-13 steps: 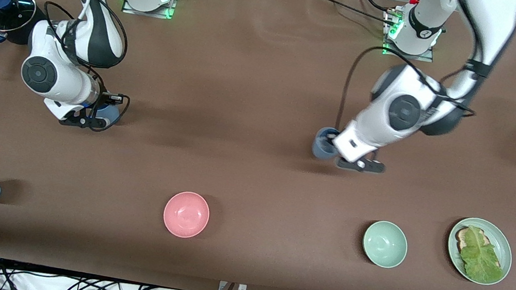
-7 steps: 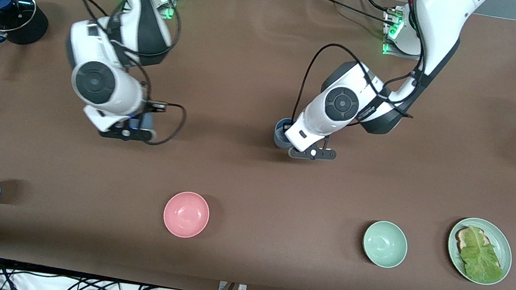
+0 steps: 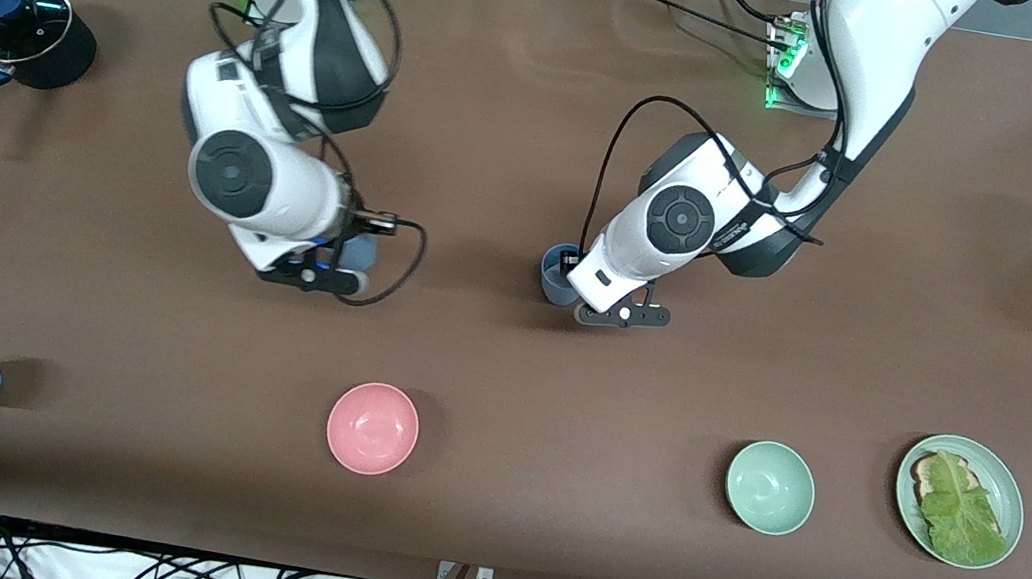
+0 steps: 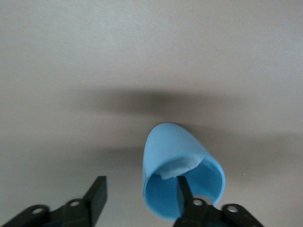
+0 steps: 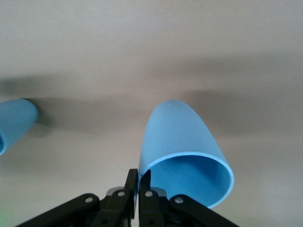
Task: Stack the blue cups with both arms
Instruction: 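Carry the cup to mid-table with the left gripper while the right gripper follows, then lower the right gripper's cup into the placed cup while the left gripper withdraws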
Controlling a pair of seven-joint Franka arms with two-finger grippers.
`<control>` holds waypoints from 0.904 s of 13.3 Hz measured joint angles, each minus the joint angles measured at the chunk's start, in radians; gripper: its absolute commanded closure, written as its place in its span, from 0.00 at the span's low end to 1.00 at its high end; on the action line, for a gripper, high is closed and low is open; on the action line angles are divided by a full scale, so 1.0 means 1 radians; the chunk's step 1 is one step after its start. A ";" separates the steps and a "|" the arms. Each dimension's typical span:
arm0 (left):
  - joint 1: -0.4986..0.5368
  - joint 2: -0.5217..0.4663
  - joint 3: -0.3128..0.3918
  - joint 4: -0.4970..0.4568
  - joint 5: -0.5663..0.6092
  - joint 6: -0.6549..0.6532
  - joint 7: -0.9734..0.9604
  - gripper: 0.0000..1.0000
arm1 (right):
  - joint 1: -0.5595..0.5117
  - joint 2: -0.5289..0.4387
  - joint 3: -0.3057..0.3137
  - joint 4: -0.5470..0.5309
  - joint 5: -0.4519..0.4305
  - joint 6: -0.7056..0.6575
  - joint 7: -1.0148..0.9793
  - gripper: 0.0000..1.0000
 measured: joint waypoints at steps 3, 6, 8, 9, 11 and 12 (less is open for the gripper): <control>0.050 -0.095 0.006 0.014 0.001 -0.123 0.001 0.00 | 0.112 0.091 0.002 0.141 0.000 0.010 0.164 1.00; 0.147 -0.156 0.014 0.050 0.014 -0.260 0.122 0.00 | 0.184 0.169 0.003 0.254 0.032 0.051 0.290 1.00; 0.228 -0.159 0.016 0.088 0.075 -0.318 0.255 0.00 | 0.211 0.191 0.003 0.291 0.074 0.118 0.361 1.00; 0.260 -0.158 0.017 0.098 0.101 -0.333 0.314 0.00 | 0.216 0.196 0.003 0.300 0.100 0.137 0.376 1.00; 0.298 -0.158 0.018 0.103 0.124 -0.342 0.385 0.00 | 0.216 0.198 0.003 0.312 0.148 0.157 0.382 1.00; 0.309 -0.158 0.018 0.104 0.126 -0.352 0.409 0.00 | 0.216 0.201 0.007 0.314 0.167 0.171 0.382 1.00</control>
